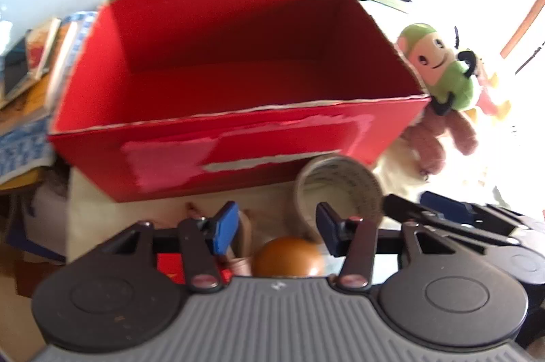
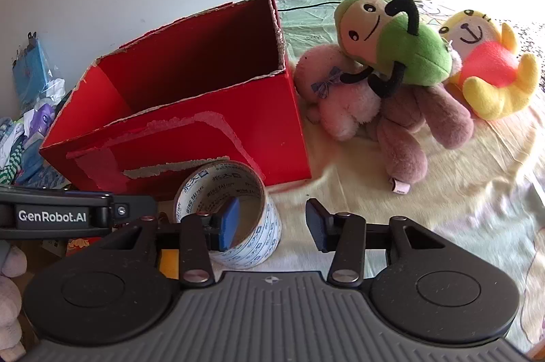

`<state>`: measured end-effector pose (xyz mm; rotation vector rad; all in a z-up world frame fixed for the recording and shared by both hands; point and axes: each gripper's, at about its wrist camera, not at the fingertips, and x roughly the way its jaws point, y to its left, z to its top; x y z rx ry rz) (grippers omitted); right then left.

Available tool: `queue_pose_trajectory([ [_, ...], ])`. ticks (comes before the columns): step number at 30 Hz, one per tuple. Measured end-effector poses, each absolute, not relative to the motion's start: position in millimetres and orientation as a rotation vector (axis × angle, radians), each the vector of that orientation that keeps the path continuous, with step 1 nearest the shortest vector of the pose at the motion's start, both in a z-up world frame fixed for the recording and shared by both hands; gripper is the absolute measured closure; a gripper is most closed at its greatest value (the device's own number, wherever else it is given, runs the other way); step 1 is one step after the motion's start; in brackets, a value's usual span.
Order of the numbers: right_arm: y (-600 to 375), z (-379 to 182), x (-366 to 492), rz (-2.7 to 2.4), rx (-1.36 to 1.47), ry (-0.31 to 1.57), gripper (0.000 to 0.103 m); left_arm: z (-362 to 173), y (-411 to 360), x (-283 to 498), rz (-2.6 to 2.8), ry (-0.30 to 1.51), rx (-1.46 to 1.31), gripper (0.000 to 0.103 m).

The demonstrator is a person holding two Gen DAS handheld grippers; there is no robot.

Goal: Organize objects
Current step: 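Carry the clear tape roll in the right gripper toward the red box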

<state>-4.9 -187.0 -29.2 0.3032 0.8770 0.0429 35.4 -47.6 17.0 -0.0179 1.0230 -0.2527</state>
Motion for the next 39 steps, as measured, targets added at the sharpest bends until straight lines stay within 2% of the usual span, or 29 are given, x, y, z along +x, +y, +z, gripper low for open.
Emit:
queue_pose_trajectory([
  [4,-190.6,-36.2,4.5,0.076,0.336,0.893,0.064,1.0,-56.2,51.4,-0.263,1.098,-0.034,0.059],
  [8,-194.0,-41.9,12.6,0.114,0.367,0.902,0.075,-7.8,-62.6,59.5,-0.289,1.160,-0.055,0.081],
  [10,-195.1,-44.5,15.4,0.129,0.372,0.907,0.083,-14.9,-65.5,61.2,-0.291,1.182,-0.056,0.085],
  [12,-197.2,-48.1,18.5,0.151,0.399,0.915,0.090,-20.9,-68.1,63.4,-0.294,1.196,-0.060,0.094],
  [21,-204.7,-42.2,11.7,0.142,0.384,0.933,0.091,-16.3,-75.5,57.0,-0.321,1.157,-0.032,0.095],
  [26,-213.1,-20.0,-5.9,0.111,0.343,0.890,0.091,7.8,-82.6,41.5,-0.409,1.098,-0.006,0.095],
  [39,-215.7,70.1,-29.5,0.039,0.195,0.599,0.090,82.1,-98.8,23.2,-0.597,0.830,0.010,0.095],
])
